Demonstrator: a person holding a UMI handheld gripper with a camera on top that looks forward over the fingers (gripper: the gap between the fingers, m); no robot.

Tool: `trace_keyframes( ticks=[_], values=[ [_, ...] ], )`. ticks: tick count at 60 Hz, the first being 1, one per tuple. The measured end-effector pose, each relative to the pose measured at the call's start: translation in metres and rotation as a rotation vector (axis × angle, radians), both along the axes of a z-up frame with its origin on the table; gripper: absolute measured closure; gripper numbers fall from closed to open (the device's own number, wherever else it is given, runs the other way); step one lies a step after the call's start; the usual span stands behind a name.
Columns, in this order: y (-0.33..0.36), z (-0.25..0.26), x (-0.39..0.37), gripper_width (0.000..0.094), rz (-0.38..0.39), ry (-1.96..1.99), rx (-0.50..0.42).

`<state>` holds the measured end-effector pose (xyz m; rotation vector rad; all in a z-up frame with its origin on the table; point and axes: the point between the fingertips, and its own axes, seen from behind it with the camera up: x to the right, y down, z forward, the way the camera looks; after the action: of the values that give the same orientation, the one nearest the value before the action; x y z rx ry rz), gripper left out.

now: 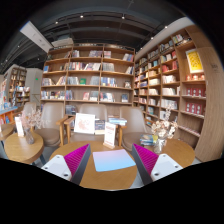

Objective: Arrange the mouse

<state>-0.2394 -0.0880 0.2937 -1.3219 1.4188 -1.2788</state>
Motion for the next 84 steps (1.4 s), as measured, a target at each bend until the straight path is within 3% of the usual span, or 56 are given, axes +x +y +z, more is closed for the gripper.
trace_keyframes(
  ticks=[25,50,66,84],
  values=[
    [0.000,-0.050,0.010,0.0074,0.001,0.098,0.007],
    [0.010,-0.160,-0.006,0.0077,0.007,0.289,0.014],
    [0.044,-0.212,-0.012,0.0082,0.039,0.373,0.012],
    [0.121,-0.247,0.007,0.0081,0.133,0.386,0.032]
  ],
)
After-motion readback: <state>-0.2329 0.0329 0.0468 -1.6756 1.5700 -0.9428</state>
